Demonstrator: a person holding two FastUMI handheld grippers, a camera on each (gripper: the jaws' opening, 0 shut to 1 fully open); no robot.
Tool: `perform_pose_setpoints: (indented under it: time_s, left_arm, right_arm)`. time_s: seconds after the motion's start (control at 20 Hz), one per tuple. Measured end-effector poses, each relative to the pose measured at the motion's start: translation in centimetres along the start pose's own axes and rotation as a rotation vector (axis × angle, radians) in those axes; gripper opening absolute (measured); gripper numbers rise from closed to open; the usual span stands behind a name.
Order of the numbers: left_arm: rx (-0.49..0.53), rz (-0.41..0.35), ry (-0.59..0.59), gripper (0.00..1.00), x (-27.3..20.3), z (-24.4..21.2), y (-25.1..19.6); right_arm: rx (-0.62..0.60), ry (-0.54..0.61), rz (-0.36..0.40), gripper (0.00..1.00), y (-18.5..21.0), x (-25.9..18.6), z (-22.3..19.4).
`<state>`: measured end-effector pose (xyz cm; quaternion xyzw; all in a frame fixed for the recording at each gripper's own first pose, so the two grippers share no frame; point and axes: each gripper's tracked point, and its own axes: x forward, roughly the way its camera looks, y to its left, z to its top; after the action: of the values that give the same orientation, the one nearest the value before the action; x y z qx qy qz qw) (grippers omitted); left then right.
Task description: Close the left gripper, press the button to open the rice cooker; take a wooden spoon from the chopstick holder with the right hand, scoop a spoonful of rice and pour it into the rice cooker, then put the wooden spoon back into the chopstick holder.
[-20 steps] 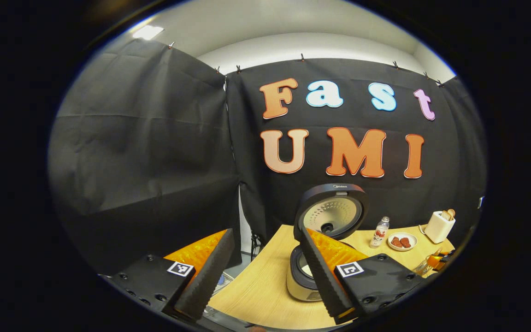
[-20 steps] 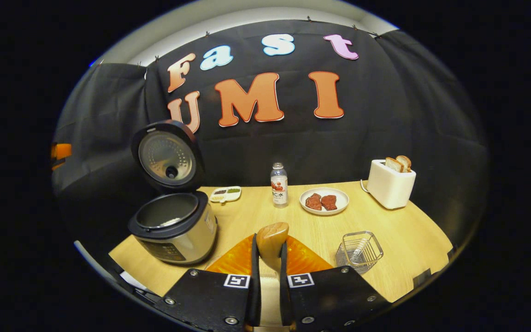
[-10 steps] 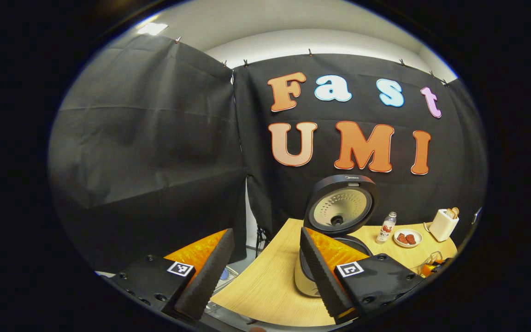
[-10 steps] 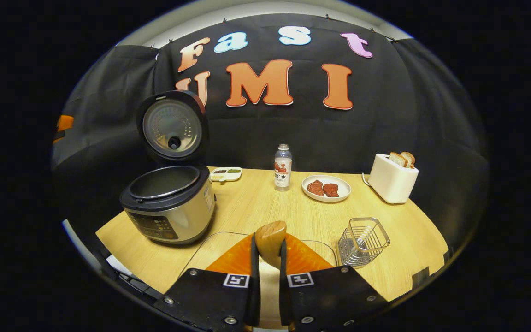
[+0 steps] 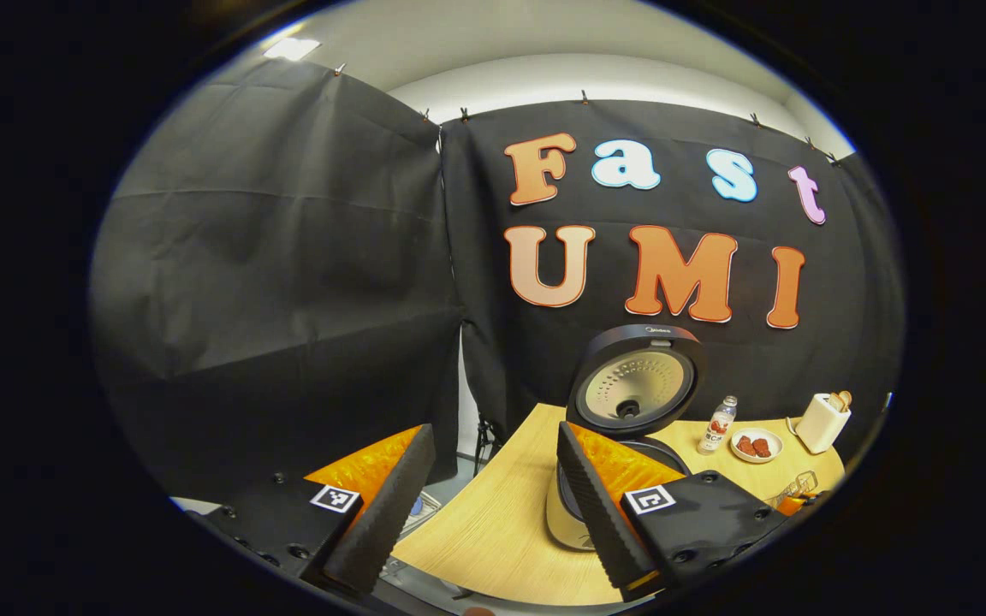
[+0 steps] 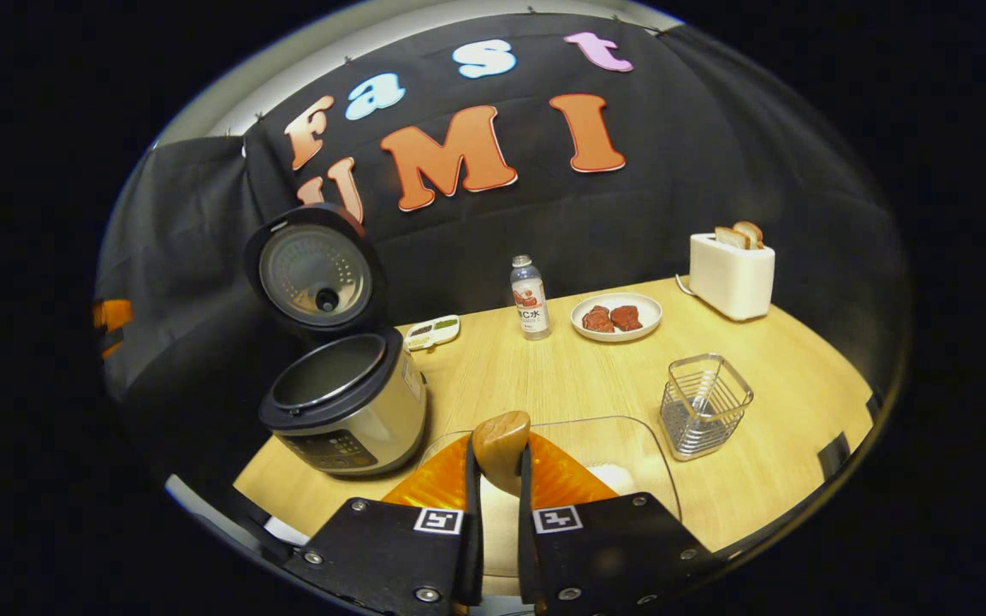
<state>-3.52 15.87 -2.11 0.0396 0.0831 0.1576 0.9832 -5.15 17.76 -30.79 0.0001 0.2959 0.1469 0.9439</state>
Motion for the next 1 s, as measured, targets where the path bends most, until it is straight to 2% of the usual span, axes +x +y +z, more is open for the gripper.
perform_pose_setpoints:
  time_s: [0.35, 0.55, 0.8, 1.0]
  left_arm:
    - [0.002, -0.008, 0.013, 0.97, -0.4, -0.4, -0.7]
    - [0.005, -0.023, 0.015, 0.97, -0.4, -0.3, -1.7]
    - [0.005, -0.044, 0.003, 0.98, -0.4, 0.3, -2.8]
    - [0.006, -0.055, -0.007, 0.98, -0.2, 0.8, -3.6]
  right_arm:
    - [0.283, 0.013, 0.083, 0.16, 1.0, 0.7, -0.6]
    - [0.438, 0.021, 0.075, 0.16, -0.6, 1.5, -0.7]
    - [0.72, 0.077, 0.062, 0.16, -3.7, 2.5, -1.6]
    - [0.877, 0.089, 0.064, 0.16, -5.0, 2.2, -2.0]
